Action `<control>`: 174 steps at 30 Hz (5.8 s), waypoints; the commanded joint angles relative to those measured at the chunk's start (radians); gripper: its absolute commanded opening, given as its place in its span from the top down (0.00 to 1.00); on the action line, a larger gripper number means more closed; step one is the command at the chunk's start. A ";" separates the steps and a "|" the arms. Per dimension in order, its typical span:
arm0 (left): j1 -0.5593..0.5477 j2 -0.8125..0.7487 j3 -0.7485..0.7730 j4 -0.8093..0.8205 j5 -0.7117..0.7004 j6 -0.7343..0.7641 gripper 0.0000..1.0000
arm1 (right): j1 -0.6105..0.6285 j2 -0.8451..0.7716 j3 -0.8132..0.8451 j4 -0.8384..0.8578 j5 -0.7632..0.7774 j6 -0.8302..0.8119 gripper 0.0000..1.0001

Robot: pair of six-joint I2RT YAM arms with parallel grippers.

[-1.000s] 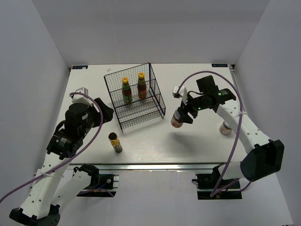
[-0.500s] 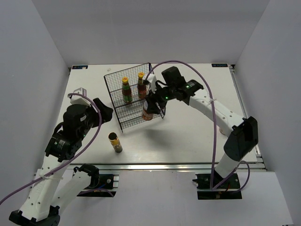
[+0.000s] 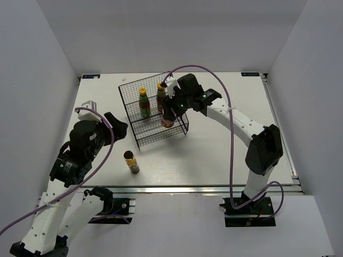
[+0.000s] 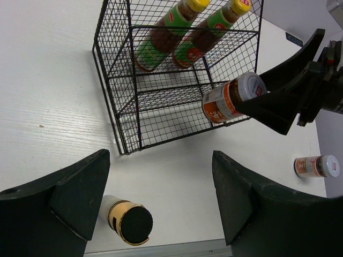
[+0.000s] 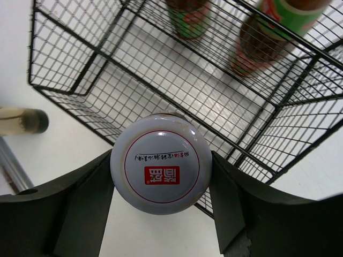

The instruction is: Organize the condiment bottles

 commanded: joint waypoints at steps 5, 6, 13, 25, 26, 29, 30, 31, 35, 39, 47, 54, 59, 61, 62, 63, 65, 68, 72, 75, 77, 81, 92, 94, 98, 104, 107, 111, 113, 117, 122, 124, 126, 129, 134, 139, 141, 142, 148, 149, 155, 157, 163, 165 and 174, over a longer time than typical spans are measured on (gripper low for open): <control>0.000 -0.007 -0.016 0.008 -0.012 -0.006 0.13 | 0.004 0.012 0.039 0.127 0.121 0.055 1.00; 0.000 -0.007 -0.018 0.011 -0.012 -0.006 0.13 | 0.004 0.010 0.035 0.134 0.134 0.060 1.00; 0.000 -0.007 -0.033 0.017 -0.018 -0.008 0.13 | 0.024 -0.007 -0.065 0.183 0.231 0.074 1.00; 0.000 0.007 -0.035 0.026 -0.018 0.003 0.13 | 0.050 -0.005 -0.154 0.233 0.316 0.090 0.99; 0.000 0.009 -0.035 0.025 -0.018 0.003 0.13 | 0.053 -0.004 -0.156 0.233 0.316 0.092 0.94; 0.000 0.003 -0.035 0.020 -0.021 0.000 0.13 | 0.055 -0.004 -0.157 0.229 0.308 0.090 0.71; 0.000 -0.002 -0.036 0.019 -0.021 -0.002 0.13 | 0.055 -0.005 -0.157 0.222 0.305 0.089 0.59; 0.000 -0.005 -0.036 0.016 -0.024 -0.003 0.13 | 0.055 -0.008 -0.159 0.219 0.299 0.086 0.55; 0.000 -0.017 -0.035 0.005 -0.027 -0.005 0.13 | 0.055 -0.027 -0.169 0.199 0.270 0.078 0.42; 0.000 -0.017 -0.029 -0.001 -0.027 -0.005 0.13 | 0.055 -0.054 -0.188 0.190 0.247 0.074 0.36; 0.000 -0.020 -0.016 -0.001 -0.026 0.000 0.13 | 0.050 -0.143 -0.198 0.148 0.168 0.006 0.12; 0.000 -0.017 -0.010 0.010 -0.020 0.006 0.12 | 0.014 -0.218 -0.154 0.104 0.118 -0.045 0.14; 0.000 -0.022 -0.009 0.023 -0.018 0.015 0.12 | -0.211 -0.291 -0.119 0.033 0.046 0.023 0.78; 0.000 -0.025 -0.018 0.040 -0.007 0.015 0.12 | -0.297 -0.277 -0.093 -0.075 0.049 0.032 0.87; 0.000 -0.027 -0.021 0.048 -0.003 0.015 0.12 | -0.372 -0.275 -0.093 -0.111 0.070 0.031 0.85; 0.000 -0.027 -0.030 0.054 0.002 0.015 0.12 | -0.408 -0.281 -0.097 -0.140 0.076 0.025 0.79; 0.000 -0.027 -0.035 0.072 0.019 0.015 0.12 | -0.494 -0.300 -0.142 -0.182 0.111 0.006 0.40; 0.000 -0.017 -0.036 0.091 0.042 0.023 0.12 | -0.549 -0.352 -0.227 -0.201 0.229 -0.018 0.16; 0.000 0.004 -0.027 0.102 0.060 0.046 0.10 | -0.657 -0.366 -0.287 -0.278 0.331 0.020 0.14; 0.000 0.015 -0.030 0.114 0.079 0.063 0.09 | -0.772 -0.384 -0.349 -0.291 0.336 0.031 0.14; 0.000 0.018 -0.041 0.128 0.086 0.067 0.08 | -0.828 -0.386 -0.373 -0.300 0.354 0.009 0.14; 0.000 0.018 -0.064 0.148 0.099 0.075 0.06 | -0.908 -0.372 -0.433 -0.307 0.314 -0.044 0.11; 0.001 0.042 -0.050 0.151 0.102 0.107 0.04 | -0.957 -0.323 -0.518 -0.286 0.207 -0.120 0.11; 0.000 0.042 -0.053 0.151 0.102 0.104 0.04 | -0.957 -0.315 -0.533 -0.283 0.220 -0.127 0.11; 0.000 0.038 -0.062 0.149 0.099 0.098 0.04 | -0.956 -0.311 -0.559 -0.268 0.234 -0.124 0.13; 0.000 0.039 -0.068 0.152 0.099 0.090 0.04 | -0.957 -0.303 -0.554 -0.268 0.247 -0.123 0.21; 0.000 0.041 -0.070 0.154 0.099 0.087 0.04 | -0.956 -0.306 -0.550 -0.274 0.247 -0.123 0.29; 0.000 0.042 -0.072 0.157 0.099 0.084 0.04 | -0.956 -0.315 -0.550 -0.280 0.242 -0.130 0.46; 0.000 0.042 -0.072 0.157 0.097 0.084 0.04 | -0.956 -0.321 -0.548 -0.289 0.227 -0.135 0.61; 0.000 0.050 -0.064 0.155 0.099 0.086 0.04 | -0.936 -0.338 -0.504 -0.333 0.124 -0.164 0.90; 0.000 0.067 -0.055 0.161 0.103 0.096 0.04 | -0.791 -0.370 -0.458 -0.369 0.047 -0.213 1.00; 0.000 0.073 -0.047 0.160 0.103 0.103 0.04 | -0.671 -0.390 -0.449 -0.369 0.035 -0.224 1.00; 0.000 0.078 -0.041 0.157 0.099 0.106 0.04 | -0.570 -0.399 -0.436 -0.357 0.029 -0.226 1.00; 0.001 0.073 -0.035 0.146 0.089 0.106 0.04 | -0.469 -0.392 -0.413 -0.355 0.012 -0.238 1.00; 0.001 0.059 -0.021 0.125 0.077 0.101 0.04 | -0.333 -0.327 -0.334 -0.389 -0.040 -0.281 1.00; 0.000 0.043 0.002 0.092 0.046 0.093 0.04 | -0.155 -0.277 -0.205 -0.399 -0.089 -0.290 1.00; 0.000 0.038 0.010 0.080 0.039 0.086 0.04 | -0.088 -0.261 -0.170 -0.406 -0.106 -0.287 1.00; 0.000 0.030 0.010 0.074 0.031 0.084 0.04 | -0.069 -0.245 -0.131 -0.410 -0.126 -0.284 1.00; 0.000 -0.008 0.017 0.040 0.002 0.061 0.04 | 0.063 -0.166 0.013 -0.395 -0.163 -0.218 1.00; 0.000 -0.013 0.019 0.036 -0.003 0.058 0.04 | 0.087 -0.154 0.050 -0.387 -0.160 -0.210 1.00; 0.000 -0.039 0.036 -0.001 -0.027 0.055 0.04 | 0.130 -0.021 0.238 -0.341 -0.085 -0.154 1.00; 0.000 -0.051 0.036 -0.009 -0.032 0.050 0.04 | 0.138 0.028 0.295 -0.332 -0.063 -0.138 1.00; 0.000 -0.092 0.024 -0.030 -0.047 0.027 0.04 | 0.162 0.108 0.418 -0.298 -0.017 -0.104 1.00; 0.000 -0.106 0.014 -0.035 -0.052 0.020 0.04 | 0.168 0.119 0.429 -0.289 -0.002 -0.097 1.00; 0.000 -0.117 0.001 -0.030 -0.053 0.017 0.04 | 0.173 0.186 0.481 -0.235 0.085 -0.080 1.00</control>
